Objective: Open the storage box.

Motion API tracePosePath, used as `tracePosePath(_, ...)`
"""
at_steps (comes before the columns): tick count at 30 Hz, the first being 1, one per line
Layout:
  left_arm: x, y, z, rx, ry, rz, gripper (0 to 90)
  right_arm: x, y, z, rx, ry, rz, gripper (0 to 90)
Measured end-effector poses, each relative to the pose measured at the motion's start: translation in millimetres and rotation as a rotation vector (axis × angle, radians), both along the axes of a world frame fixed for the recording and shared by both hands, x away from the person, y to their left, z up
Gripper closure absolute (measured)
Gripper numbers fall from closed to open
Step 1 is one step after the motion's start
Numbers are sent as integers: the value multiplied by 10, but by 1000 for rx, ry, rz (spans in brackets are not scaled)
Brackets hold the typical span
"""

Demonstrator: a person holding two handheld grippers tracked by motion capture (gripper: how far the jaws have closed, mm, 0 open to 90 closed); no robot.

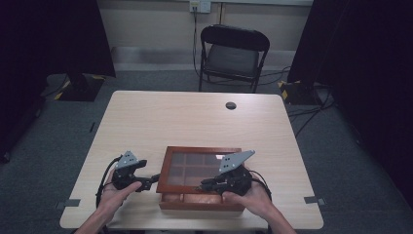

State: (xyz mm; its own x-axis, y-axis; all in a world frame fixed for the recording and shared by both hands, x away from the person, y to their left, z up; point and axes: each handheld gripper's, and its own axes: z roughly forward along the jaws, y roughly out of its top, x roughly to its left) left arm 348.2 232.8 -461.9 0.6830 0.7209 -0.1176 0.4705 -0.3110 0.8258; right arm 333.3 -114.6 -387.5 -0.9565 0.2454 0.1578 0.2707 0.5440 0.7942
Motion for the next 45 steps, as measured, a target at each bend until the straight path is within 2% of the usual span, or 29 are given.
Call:
tracePosePath(4,-16,-68,2,-15,-11,-61,167,4,2,31,-1,-8,-4,829)
tracePosePath(7,-26,-114,9,-11,-34,-78,165,3,3,27,-2,-5,-4,829)
tracePosePath(9,-18,-127,5,-8,-35,-91,166,2,0,24,-1,-4,-5,829)
tracePosePath(13,-17,-135,2,-34,-40,-83,163,11,-5,36,-3,4,-6,828)
tracePosePath(17,-22,-136,20,-32,-61,-90,178,19,-18,47,3,8,-10,825)
tracePosePath(24,-24,-138,53,-23,-82,-97,196,25,-133,67,36,-2,-62,614)
tracePosePath(29,-20,-144,104,-44,-91,-101,199,19,-273,87,63,2,-110,497)
tracePosePath(32,-16,-144,141,-57,-110,-98,196,23,-338,77,70,4,-141,398)
tracePosePath(36,-1,-146,170,-58,-103,-101,189,32,-407,73,86,-1,-172,292)
tracePosePath(39,16,-148,204,-58,-107,-100,189,45,-432,69,75,0,-179,244)
tracePosePath(45,24,-141,276,-68,-110,-96,202,63,-504,67,71,-16,-211,211)
